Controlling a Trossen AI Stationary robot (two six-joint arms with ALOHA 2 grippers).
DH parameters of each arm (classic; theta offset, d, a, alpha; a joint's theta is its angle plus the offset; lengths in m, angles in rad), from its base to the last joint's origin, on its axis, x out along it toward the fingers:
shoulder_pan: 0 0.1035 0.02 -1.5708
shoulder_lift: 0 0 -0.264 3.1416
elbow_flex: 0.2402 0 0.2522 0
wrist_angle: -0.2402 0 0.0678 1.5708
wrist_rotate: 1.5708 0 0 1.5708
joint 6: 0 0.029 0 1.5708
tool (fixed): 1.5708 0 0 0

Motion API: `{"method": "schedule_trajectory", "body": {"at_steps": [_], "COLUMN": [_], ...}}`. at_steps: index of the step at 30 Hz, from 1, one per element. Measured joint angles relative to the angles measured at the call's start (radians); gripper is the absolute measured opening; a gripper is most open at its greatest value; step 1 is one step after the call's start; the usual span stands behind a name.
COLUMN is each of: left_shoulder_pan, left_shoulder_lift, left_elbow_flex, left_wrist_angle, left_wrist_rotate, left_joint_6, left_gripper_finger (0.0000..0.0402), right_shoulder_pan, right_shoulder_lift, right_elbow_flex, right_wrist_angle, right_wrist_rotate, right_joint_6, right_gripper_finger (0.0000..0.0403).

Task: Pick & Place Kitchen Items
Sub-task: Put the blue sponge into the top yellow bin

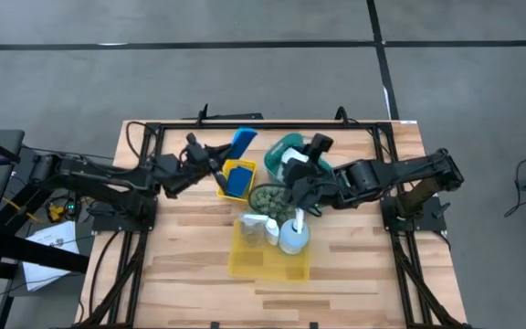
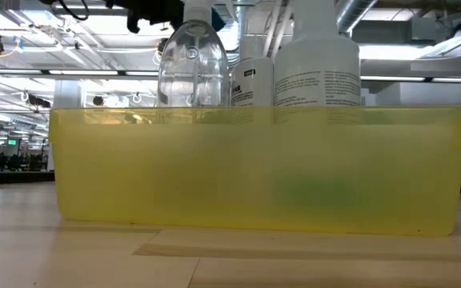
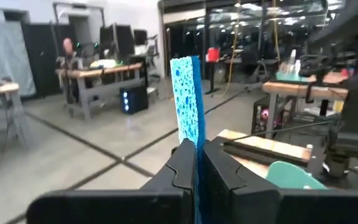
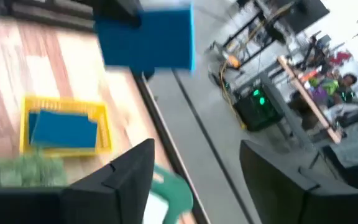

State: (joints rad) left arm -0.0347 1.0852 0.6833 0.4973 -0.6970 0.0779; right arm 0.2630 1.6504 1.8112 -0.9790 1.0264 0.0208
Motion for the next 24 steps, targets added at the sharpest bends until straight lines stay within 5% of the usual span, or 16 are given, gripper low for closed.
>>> {"method": "schedule_trajectory", "body": {"at_steps": [11,24], "left_shoulder_pan": [0.230,0.376], "left_shoulder_lift": [-0.238,-0.285], "left_elbow_flex": [-0.169,-0.209], "left_wrist_angle": [-0.080,-0.129], "left_wrist_rotate": [0.148,0.379], "left_joint_6": [-0.198,-0.303], "left_gripper_finger": [0.0005,0.0005], "right_shoulder_pan": [0.103,0.296], "right_shoulder_lift": [-0.024,-0.073], "right_elbow_flex": [-0.001,-0.018], "right_wrist_angle": [-0.545,-0.594], "right_wrist_rotate": [0.164,0.212], "right_joint_6": [0.551,0.730], "right_gripper_finger": [0.0239,0.0240]}}
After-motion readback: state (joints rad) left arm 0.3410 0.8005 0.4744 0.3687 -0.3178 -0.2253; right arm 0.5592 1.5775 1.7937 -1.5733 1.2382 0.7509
